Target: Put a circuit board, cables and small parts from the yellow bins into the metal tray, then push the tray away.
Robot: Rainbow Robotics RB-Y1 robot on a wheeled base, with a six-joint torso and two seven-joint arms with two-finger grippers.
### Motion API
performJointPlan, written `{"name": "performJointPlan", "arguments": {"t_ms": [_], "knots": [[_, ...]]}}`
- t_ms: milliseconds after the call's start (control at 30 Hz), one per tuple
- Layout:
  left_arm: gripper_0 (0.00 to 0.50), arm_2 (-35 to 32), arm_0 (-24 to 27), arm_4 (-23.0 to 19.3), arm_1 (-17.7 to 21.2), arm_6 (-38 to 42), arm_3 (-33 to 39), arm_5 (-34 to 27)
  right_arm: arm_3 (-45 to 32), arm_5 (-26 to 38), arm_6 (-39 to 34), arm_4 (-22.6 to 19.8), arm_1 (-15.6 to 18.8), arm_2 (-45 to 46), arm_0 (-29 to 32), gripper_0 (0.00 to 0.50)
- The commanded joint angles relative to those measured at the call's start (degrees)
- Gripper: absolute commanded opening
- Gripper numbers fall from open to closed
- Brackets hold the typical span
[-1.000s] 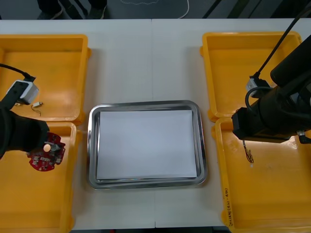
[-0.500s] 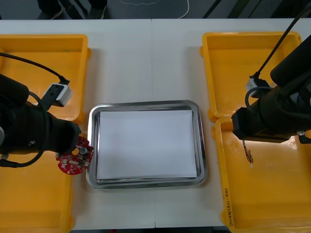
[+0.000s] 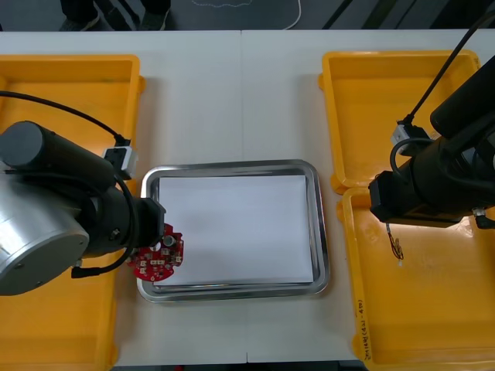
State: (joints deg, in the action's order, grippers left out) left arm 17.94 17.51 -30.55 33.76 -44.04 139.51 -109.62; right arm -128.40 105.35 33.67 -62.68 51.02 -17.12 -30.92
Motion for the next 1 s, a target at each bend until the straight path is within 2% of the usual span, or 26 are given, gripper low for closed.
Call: {"name": "performJointPlan", "arguments": {"t_ms": [33, 367, 533, 733, 1000], "knots": [[0.0, 4.6, 1.8, 4.6, -2.6, -4.8, -2.4, -0.4, -0.4, -0.4, -3.0, 0.5, 0.6, -0.6, -1.8, 0.0], [0.0, 4.7, 1.9, 7.2, -7.0, -13.9, -9.3, -0.4, -0.4, 0.0, -2.9, 0.6, 0.6, -0.6, -1.8, 0.0], [0.0, 4.8, 1.8, 6.7, -7.2, -17.7, -10.9, -0.4, -0.4, 0.0, -3.0, 0.7, 0.6, -0.6, -1.8, 0.0], [0.0, 6.0, 1.8, 7.9, -8.4, -18.2, -13.1, 3.5, -0.4, 0.1, -2.9, 0.4, 0.5, -0.6, -1.8, 0.0], [0.0, 6.2, 1.9, 11.8, -12.8, -19.7, -16.0, 4.9, -0.4, 0.0, -2.9, 0.3, 0.5, -0.6, -1.8, 0.0]]}}
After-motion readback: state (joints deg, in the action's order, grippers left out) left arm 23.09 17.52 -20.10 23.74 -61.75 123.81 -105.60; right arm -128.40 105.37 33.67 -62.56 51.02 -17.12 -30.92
